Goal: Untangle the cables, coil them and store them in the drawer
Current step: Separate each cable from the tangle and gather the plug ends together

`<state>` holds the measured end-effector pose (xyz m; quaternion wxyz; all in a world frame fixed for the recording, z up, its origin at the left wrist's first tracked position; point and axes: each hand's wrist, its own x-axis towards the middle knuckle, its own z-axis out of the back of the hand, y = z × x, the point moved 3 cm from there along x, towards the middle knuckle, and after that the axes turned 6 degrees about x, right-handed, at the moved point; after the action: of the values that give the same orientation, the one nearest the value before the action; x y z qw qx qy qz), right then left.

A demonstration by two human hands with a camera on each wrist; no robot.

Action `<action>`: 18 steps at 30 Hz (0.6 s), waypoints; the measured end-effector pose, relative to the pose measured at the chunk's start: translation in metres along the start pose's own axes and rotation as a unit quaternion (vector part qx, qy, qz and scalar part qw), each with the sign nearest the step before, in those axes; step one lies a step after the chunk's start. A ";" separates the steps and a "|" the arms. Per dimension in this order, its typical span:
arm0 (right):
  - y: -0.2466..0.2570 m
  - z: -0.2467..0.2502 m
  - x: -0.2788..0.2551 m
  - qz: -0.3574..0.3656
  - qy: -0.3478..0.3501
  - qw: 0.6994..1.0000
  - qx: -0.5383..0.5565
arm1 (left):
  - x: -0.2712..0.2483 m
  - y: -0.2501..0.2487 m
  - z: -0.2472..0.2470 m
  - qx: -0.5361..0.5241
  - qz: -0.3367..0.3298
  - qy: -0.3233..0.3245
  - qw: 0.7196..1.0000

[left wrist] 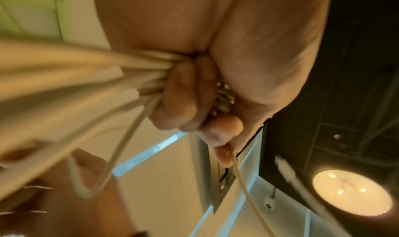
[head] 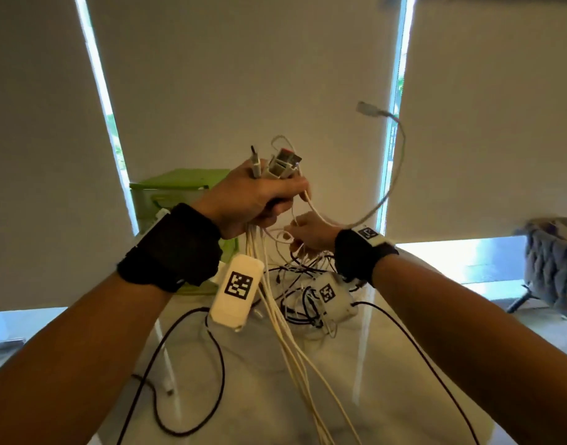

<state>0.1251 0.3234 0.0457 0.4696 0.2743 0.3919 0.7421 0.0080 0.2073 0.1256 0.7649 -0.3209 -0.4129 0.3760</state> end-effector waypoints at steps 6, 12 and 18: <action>0.043 0.062 -0.005 0.105 -0.113 0.940 0.304 | -0.003 0.044 0.020 0.074 0.139 -0.031 0.987; 0.110 0.146 -0.067 0.372 -0.204 0.840 0.338 | 0.012 0.082 0.008 0.074 0.180 -0.147 0.970; 0.131 0.184 -0.121 0.521 -0.307 0.771 0.199 | 0.038 0.069 -0.019 0.052 0.122 -0.185 0.974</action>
<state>0.2534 0.2398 0.2507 0.0409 0.7368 0.1628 0.6550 0.0174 0.2708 0.0767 0.6395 -0.2532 -0.4848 0.5403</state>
